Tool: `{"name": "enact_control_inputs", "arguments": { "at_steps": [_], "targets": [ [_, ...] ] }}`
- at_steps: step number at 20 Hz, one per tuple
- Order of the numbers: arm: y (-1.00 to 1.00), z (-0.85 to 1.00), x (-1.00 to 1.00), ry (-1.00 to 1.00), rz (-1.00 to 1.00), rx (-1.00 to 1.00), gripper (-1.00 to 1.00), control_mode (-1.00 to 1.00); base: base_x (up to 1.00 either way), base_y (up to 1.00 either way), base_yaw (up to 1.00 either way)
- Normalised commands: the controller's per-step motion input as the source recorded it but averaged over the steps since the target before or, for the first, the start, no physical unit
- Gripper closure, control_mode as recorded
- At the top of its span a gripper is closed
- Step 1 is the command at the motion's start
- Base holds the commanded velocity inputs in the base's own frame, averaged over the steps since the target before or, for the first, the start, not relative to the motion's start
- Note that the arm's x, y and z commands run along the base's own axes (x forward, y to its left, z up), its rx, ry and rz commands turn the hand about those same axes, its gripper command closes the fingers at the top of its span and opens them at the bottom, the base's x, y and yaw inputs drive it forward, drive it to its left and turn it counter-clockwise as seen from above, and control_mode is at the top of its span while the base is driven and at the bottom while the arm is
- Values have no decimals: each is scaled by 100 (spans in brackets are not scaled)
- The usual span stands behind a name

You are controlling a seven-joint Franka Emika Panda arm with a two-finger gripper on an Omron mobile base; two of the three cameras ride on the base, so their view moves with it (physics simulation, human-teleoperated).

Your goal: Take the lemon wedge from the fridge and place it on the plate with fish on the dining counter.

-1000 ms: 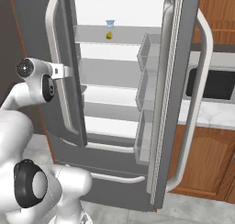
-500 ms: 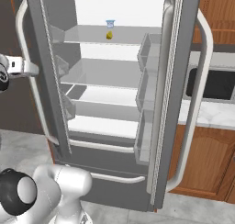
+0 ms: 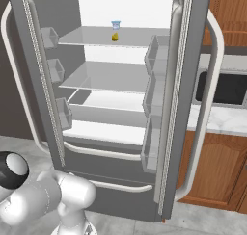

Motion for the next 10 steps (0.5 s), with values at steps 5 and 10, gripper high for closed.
{"name": "enact_control_inputs", "arguments": {
  "at_steps": [5,10],
  "targets": [
    [-54,-59,-100,-30,0,0,-100,-100,0,0,0],
    [-99,-20,-100,-38,0,5,-100,-100,0,0,0]
  ]
}}
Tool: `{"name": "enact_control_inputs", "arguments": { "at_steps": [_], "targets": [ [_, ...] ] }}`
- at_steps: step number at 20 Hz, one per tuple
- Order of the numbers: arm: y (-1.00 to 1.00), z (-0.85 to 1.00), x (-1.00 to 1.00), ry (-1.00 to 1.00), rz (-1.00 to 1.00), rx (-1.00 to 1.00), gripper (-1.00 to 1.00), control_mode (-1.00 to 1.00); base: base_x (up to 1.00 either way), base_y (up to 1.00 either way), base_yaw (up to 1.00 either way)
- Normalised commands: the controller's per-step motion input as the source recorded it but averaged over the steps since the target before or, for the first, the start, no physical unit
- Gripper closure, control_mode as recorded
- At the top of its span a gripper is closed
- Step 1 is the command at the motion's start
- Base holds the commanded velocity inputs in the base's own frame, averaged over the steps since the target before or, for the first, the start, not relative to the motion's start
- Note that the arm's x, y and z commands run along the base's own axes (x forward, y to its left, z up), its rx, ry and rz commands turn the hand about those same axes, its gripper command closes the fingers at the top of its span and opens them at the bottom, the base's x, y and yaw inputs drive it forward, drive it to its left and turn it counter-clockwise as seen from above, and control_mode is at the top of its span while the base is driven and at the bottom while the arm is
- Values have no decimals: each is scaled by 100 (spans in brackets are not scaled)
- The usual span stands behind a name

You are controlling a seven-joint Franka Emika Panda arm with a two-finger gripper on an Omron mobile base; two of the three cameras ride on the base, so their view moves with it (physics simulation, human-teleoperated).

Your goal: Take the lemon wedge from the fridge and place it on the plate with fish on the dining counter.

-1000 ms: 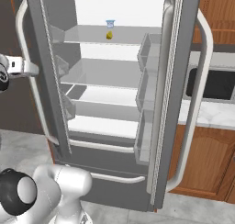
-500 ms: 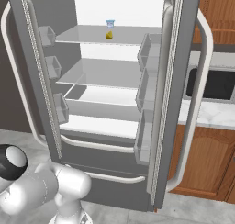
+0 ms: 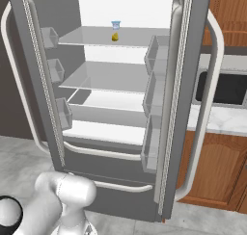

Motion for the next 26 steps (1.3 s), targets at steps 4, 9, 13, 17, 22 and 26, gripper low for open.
{"name": "enact_control_inputs", "arguments": {
  "at_steps": [4,9,13,17,22,26],
  "targets": [
    [-100,-4,-100,-20,0,34,-100,-100,0,0,0],
    [-100,20,-78,-15,0,42,-100,-100,0,0,0],
    [-100,67,-51,-7,0,58,-100,-100,0,0,0],
    [-100,76,-11,-1,1,54,-100,-100,0,0,0],
    [-100,11,14,-2,15,27,-100,-100,0,0,0],
    [-77,-12,49,0,16,1,-100,-100,0,0,0]
  ]
}}
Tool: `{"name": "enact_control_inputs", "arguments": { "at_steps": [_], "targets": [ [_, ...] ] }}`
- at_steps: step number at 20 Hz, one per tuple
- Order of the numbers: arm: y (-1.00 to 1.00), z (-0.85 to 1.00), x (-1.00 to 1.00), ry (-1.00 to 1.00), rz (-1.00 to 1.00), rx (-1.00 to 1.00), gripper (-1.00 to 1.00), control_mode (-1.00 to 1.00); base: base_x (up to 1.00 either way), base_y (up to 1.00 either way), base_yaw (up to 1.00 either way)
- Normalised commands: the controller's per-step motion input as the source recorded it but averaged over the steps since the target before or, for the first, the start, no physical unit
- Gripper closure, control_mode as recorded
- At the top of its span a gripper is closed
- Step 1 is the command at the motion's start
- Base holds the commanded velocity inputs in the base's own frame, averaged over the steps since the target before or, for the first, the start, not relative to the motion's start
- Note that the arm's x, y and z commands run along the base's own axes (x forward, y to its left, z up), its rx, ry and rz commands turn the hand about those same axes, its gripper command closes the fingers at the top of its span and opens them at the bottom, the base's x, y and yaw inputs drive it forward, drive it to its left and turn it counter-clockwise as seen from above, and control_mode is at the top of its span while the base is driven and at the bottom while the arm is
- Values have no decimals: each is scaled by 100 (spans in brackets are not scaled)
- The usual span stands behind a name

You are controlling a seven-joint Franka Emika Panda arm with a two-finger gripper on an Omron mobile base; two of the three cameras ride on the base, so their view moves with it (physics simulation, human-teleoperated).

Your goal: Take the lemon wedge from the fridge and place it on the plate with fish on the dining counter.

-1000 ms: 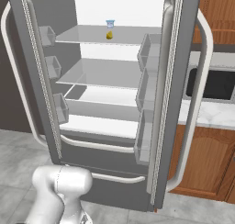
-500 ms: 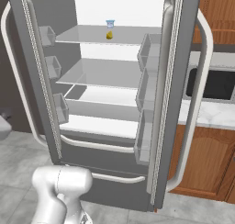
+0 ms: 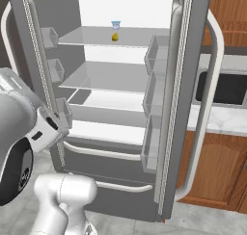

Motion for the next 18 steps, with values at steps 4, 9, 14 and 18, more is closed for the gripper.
{"name": "enact_control_inputs", "arguments": {
  "at_steps": [4,9,14,18],
  "targets": [
    [-13,-13,86,5,4,6,-100,-100,0,0,0],
    [3,-20,100,6,0,9,-100,-100,0,0,0],
    [10,-18,96,3,1,12,-100,-100,0,0,0],
    [7,-25,73,2,18,21,-100,-100,0,0,0]
  ]
}}
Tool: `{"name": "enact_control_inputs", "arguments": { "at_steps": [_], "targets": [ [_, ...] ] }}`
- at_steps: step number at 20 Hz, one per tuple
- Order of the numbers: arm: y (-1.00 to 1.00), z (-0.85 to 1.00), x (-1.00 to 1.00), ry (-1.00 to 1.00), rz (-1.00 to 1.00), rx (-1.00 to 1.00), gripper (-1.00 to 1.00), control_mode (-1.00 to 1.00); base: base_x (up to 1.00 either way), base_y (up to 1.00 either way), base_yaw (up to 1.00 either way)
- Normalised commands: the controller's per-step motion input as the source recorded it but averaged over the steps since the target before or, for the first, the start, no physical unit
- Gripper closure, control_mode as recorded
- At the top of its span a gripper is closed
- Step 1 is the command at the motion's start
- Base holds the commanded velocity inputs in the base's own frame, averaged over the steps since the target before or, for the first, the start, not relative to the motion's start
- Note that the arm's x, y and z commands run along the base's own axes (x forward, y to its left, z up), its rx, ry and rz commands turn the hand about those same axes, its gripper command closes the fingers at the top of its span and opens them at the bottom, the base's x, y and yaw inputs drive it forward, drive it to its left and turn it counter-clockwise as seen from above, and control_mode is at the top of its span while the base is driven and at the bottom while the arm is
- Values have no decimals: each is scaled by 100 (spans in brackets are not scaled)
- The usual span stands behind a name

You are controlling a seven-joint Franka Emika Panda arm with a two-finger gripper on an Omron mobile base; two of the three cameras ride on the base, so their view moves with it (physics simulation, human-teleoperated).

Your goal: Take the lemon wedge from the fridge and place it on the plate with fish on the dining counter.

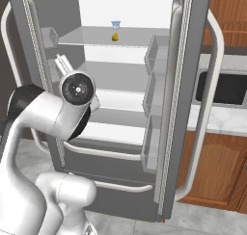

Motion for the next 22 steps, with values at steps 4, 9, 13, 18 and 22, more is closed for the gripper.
{"name": "enact_control_inputs", "arguments": {
  "at_steps": [4,9,13,18,22],
  "targets": [
    [16,-5,68,8,19,22,-100,-100,0,0,0],
    [32,-5,44,4,5,0,-100,-100,0,0,0],
    [39,-10,72,7,1,0,-100,-100,0,0,0],
    [27,-14,58,5,5,0,-100,-100,0,0,0],
    [25,-22,69,6,9,2,-100,-100,0,0,0]
  ]
}}
